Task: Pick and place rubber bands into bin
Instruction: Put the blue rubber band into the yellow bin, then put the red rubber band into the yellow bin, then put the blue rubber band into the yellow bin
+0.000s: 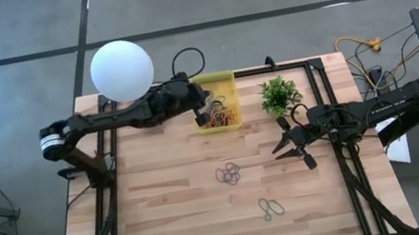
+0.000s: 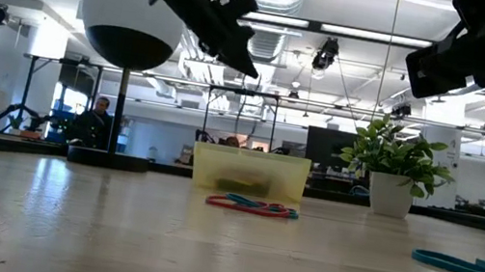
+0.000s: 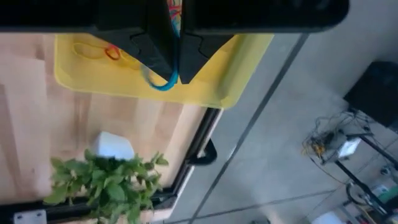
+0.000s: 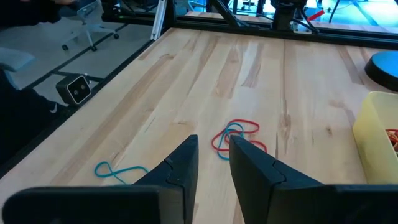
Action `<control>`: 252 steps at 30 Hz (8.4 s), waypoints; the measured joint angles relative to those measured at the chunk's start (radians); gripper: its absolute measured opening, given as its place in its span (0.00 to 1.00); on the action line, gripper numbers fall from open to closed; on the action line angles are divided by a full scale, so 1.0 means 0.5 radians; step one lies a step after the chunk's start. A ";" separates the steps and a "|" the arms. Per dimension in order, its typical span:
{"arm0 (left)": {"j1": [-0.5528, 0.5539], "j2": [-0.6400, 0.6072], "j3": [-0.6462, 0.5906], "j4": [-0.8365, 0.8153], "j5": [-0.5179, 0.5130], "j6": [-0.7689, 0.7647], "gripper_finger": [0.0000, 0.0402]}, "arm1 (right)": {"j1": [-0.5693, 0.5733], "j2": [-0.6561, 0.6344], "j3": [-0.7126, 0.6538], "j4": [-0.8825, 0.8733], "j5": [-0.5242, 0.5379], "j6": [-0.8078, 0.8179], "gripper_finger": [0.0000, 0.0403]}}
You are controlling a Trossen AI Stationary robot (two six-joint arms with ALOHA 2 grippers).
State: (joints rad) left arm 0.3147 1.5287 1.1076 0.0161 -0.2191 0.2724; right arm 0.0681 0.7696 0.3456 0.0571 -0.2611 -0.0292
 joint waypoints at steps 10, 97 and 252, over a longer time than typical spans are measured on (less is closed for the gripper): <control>0.078 0.321 0.009 0.054 0.059 -0.050 0.00 | -0.001 0.000 -0.003 -0.002 0.000 0.000 0.20; -0.658 0.807 0.022 -0.398 0.777 -0.234 0.25 | 0.000 0.000 -0.025 -0.033 0.002 -0.008 0.17; -0.665 0.492 -0.153 -0.247 0.738 -0.363 0.32 | 0.028 0.494 -0.170 0.722 -0.003 0.030 0.17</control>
State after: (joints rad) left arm -0.0180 1.7747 1.0311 -0.1075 0.1498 0.0910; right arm 0.0823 1.0164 0.2607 0.4180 -0.2625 -0.0142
